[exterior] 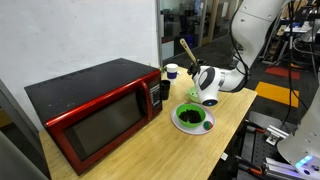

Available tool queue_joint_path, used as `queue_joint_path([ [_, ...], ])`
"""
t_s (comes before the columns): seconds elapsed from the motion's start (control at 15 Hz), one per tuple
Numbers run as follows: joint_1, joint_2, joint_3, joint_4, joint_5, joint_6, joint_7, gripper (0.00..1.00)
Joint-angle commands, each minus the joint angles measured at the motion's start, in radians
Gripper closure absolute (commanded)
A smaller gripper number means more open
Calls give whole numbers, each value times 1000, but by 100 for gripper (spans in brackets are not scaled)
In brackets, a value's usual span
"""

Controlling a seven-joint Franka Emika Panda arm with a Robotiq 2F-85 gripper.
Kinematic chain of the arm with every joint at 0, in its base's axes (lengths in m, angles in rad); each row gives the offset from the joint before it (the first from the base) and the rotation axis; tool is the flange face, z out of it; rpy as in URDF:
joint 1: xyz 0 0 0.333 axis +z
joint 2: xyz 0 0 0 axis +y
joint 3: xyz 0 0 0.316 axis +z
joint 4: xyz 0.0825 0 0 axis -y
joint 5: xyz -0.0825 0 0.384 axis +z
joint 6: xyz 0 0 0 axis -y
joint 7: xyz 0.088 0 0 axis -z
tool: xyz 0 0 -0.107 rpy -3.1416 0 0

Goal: Use the spoon to transfer one scoop of contents from the dark green bowl to the light green bowl

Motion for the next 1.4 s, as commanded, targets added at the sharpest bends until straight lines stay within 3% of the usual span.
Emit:
queue_joint_path([
  [0.0, 1, -39, 0, -56, -58, -41, -33, 94],
  [0.87, -5, -37, 3, -88, -124, -88, -74, 94],
  [1.13, -21, -59, 22, -56, -22, -31, -56, 94],
  [1.33, -33, -100, 34, -27, 118, 48, -46, 94],
])
